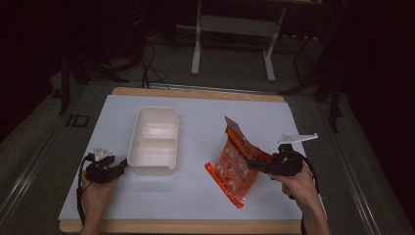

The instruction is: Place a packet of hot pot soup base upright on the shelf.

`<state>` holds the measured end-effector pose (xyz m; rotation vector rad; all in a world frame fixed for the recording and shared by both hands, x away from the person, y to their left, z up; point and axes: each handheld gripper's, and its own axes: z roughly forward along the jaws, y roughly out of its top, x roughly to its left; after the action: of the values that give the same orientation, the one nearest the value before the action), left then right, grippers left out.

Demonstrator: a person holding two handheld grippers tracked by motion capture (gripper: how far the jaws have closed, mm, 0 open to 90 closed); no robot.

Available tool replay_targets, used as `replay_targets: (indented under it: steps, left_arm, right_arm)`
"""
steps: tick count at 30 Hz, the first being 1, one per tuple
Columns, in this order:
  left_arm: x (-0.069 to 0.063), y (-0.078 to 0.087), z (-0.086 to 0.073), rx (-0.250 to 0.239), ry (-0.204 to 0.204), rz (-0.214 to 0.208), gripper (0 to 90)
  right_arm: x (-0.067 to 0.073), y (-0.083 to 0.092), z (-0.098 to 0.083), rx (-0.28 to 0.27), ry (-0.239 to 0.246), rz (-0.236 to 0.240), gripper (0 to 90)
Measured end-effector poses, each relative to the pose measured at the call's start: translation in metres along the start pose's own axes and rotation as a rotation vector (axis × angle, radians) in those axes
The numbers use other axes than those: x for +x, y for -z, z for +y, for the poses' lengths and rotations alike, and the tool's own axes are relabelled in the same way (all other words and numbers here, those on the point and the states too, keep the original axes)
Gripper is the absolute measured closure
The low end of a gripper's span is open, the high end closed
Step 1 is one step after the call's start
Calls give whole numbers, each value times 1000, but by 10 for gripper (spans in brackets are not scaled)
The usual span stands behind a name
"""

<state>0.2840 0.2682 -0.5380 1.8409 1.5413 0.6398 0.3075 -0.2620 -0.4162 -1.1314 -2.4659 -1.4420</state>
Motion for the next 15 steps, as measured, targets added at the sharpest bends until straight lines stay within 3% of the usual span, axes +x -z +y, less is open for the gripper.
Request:
replay_targets:
  steps: [4,8,15]
  left_arm:
    - [0,0,0,0,-1,-1,487]
    - [0,-1,0,2,-1,-1,487]
    - [0,0,0,0,-2,-3,487]
  right_arm:
    - [1,-15,-3,80,15,-58,590]
    - [4,-24,-2,91,11,-41,580]
    - [10,-36,4,139,42,-67,606]
